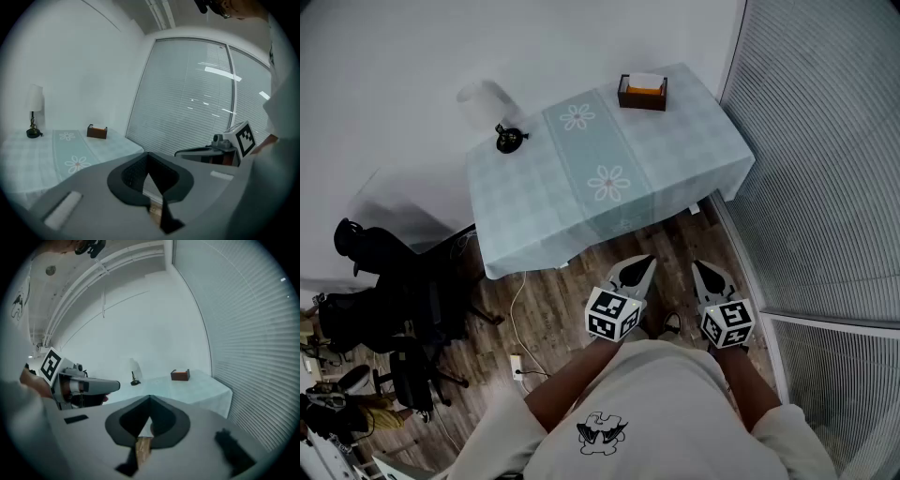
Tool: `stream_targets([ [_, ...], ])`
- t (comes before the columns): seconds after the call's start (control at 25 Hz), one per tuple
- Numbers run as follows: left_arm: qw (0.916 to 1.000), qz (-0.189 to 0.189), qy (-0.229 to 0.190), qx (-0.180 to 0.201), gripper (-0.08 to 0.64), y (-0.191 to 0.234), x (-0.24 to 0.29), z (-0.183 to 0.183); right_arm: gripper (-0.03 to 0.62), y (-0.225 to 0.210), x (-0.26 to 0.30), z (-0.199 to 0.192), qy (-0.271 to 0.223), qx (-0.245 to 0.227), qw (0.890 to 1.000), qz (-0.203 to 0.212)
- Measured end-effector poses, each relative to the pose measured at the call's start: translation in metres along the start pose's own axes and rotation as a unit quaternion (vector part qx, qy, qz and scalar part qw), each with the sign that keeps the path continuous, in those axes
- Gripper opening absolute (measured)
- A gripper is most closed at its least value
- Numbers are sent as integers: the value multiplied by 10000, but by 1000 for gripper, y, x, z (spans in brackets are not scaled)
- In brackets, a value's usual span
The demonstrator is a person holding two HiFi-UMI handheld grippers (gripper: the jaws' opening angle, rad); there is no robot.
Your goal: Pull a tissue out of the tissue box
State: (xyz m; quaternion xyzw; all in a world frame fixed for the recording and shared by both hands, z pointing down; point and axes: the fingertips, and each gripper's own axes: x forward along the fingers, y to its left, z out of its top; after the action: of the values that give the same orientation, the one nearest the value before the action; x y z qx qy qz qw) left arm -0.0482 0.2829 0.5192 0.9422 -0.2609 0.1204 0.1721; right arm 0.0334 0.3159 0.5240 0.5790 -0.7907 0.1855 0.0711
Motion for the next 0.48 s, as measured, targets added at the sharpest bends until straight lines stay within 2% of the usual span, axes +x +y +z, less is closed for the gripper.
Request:
stream_targets([
  [0.48,10000,-51,41,-27,6,7,-6,0,8,13,3,5,9,-39,10000,-68],
])
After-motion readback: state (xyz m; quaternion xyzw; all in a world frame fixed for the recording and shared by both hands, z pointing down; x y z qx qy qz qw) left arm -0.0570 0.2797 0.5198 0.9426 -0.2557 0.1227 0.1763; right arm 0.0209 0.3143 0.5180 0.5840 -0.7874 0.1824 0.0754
